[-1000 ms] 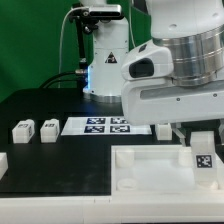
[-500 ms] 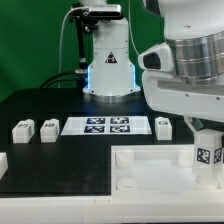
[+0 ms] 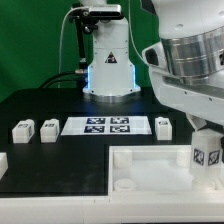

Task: Assemble one leg

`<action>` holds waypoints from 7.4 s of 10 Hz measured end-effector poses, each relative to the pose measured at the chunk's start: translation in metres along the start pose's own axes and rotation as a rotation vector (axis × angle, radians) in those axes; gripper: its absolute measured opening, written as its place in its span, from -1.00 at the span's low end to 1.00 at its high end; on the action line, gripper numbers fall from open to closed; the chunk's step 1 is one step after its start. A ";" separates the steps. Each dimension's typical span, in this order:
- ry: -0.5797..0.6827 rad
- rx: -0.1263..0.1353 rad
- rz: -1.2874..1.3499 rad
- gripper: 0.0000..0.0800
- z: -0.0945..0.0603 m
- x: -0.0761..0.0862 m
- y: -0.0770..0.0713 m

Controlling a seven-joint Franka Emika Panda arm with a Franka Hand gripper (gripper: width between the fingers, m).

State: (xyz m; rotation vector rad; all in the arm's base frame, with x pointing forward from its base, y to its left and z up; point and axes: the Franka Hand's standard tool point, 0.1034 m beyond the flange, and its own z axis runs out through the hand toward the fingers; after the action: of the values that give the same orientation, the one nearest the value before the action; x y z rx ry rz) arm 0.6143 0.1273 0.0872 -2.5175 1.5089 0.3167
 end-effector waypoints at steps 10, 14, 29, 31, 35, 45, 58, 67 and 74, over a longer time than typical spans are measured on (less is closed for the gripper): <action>0.020 -0.029 -0.702 0.62 0.002 0.005 0.009; 0.082 -0.018 -1.192 0.62 0.000 0.015 0.002; 0.042 0.106 0.088 -0.26 0.004 0.028 0.001; 0.019 0.116 0.315 -0.26 0.005 0.025 0.000; 0.013 0.117 0.315 -0.25 0.005 0.025 0.000; 0.101 -0.049 -1.023 0.62 0.007 0.017 0.002; 0.026 0.132 0.327 -0.26 0.014 0.012 -0.007; 0.080 0.089 -0.289 0.61 0.012 0.015 -0.006; 0.156 0.011 -0.817 -0.03 0.012 0.021 -0.006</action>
Offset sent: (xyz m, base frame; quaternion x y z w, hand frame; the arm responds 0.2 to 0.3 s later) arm 0.0000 0.0000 0.0000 0.0000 0.0000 0.0000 1.0000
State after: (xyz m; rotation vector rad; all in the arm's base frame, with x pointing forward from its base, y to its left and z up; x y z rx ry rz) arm 0.6282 0.1151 0.0698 -2.9239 0.4038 -0.0211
